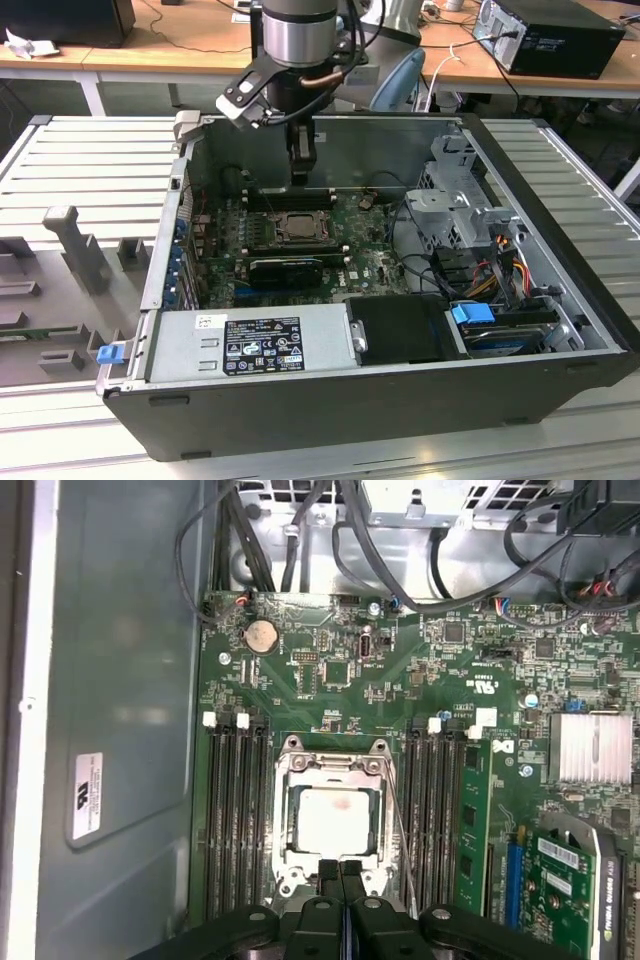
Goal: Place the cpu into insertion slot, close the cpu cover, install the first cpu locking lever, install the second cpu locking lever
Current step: 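Install the first cpu locking lever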
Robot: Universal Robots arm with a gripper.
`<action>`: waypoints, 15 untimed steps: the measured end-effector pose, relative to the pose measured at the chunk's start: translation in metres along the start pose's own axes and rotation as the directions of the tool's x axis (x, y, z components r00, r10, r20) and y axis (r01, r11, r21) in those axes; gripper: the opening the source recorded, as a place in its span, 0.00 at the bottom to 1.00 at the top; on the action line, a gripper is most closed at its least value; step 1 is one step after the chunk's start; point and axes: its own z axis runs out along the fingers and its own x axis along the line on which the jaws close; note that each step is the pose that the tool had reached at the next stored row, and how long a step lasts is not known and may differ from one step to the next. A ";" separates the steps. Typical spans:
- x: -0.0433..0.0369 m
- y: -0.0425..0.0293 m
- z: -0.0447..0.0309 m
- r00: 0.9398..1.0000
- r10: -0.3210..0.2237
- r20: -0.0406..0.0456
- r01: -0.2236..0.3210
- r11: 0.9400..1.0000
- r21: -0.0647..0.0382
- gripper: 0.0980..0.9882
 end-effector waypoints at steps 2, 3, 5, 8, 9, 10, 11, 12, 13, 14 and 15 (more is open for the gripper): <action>0.0001 0.0001 -0.0034 1.000 0.000 0.000 0.000 1.000 0.000 0.01; 0.0001 0.0002 -0.0053 1.000 0.000 0.000 0.000 1.000 0.000 0.01; 0.0003 0.0005 -0.0144 1.000 0.000 0.000 0.000 1.000 0.000 0.01; 0.0007 0.0011 -0.0300 1.000 0.000 0.000 0.000 1.000 0.000 0.01; 0.0007 0.0011 -0.0309 1.000 0.000 0.000 0.000 1.000 0.000 0.01; 0.0007 0.0011 -0.0309 1.000 0.000 0.000 0.000 1.000 0.000 0.01; 0.0008 0.0011 -0.0309 1.000 -0.010 -0.001 0.010 1.000 0.001 0.01; 0.0008 0.0011 -0.0310 0.999 -0.033 -0.001 0.033 0.999 0.001 0.01; 0.0008 0.0011 -0.0309 0.998 -0.057 -0.002 0.057 0.998 0.002 0.01; 0.0008 0.0011 -0.0308 0.997 -0.076 -0.003 0.076 0.997 0.002 0.01; 0.0007 0.0011 -0.0308 0.995 -0.103 -0.004 0.103 0.995 0.003 0.01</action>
